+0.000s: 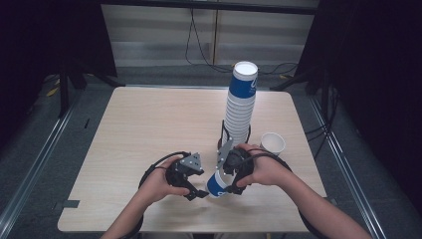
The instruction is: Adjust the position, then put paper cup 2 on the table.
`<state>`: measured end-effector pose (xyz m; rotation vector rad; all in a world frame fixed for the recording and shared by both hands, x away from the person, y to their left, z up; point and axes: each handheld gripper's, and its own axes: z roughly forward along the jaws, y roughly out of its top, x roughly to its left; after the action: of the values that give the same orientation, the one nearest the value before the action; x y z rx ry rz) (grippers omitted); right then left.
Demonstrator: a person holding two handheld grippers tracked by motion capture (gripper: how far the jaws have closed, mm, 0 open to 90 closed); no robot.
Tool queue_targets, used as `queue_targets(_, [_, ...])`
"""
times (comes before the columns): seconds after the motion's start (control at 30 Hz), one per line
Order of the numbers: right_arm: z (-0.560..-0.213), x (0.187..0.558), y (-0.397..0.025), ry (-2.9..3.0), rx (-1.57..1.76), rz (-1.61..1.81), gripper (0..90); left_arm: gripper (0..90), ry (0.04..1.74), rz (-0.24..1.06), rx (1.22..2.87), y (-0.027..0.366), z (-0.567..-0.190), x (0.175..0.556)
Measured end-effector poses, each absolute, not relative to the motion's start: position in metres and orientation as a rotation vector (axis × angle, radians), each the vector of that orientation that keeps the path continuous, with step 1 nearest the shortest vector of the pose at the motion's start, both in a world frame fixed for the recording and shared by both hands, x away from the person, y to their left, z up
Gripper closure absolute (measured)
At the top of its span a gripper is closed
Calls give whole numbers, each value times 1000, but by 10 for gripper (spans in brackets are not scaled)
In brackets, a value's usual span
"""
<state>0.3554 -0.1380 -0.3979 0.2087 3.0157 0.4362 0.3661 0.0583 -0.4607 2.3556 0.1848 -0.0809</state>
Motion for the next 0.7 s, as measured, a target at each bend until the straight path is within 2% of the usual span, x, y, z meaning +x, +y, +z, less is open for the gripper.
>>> queue_targets(0.7, [-408,354,-127,2994,185,534,128,198,232,-100,2419,79,-460,368])
